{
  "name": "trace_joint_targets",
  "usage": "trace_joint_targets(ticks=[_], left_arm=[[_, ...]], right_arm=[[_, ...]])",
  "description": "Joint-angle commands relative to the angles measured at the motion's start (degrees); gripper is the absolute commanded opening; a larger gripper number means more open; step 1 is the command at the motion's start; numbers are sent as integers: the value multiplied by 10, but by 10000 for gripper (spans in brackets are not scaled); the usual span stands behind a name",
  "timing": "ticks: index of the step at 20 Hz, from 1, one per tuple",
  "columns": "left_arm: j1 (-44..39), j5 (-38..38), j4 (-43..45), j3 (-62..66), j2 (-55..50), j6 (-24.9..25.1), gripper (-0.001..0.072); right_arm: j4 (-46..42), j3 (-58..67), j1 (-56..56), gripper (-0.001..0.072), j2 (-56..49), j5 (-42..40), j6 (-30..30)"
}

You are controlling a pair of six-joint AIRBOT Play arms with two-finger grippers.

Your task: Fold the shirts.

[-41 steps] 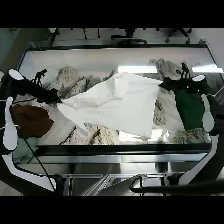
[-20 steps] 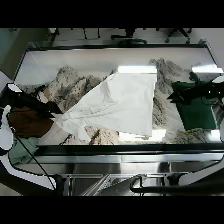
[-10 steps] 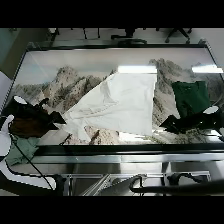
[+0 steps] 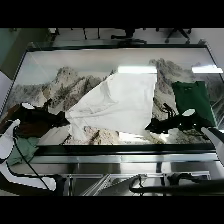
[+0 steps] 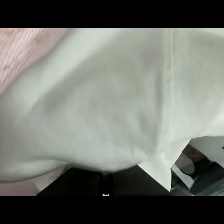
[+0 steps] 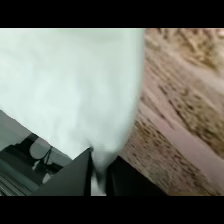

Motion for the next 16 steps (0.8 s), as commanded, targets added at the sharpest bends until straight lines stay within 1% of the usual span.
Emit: trace_joint_targets(ticks=[1,2,3,5,8,10,12,14,16], left_arm=[[-9,-59,-22,53,10,4,15],[-11,-75,-27,73,24,5,14],[-13,-85,-39,93,41,5,14],[-12,-96,-91,143,99,5,13],[6,-94,-203,254,205,-4,14],[26,-71,-274,329,268,-28,14],[51,-33,-280,405,330,-74,14],[87,-15,-264,460,384,-122,14],[135,-14,-241,501,432,-143,14]], right_arm=[[92,9,22,47,-4,-5,-58],[89,29,22,20,6,10,-59],[85,55,18,19,21,27,-59],[85,140,-4,19,67,67,-39],[85,323,-68,19,134,122,-7],[85,464,-117,18,166,149,10],[86,590,-159,18,184,153,34],[85,698,-189,17,196,153,49],[86,774,-198,17,198,153,68]])
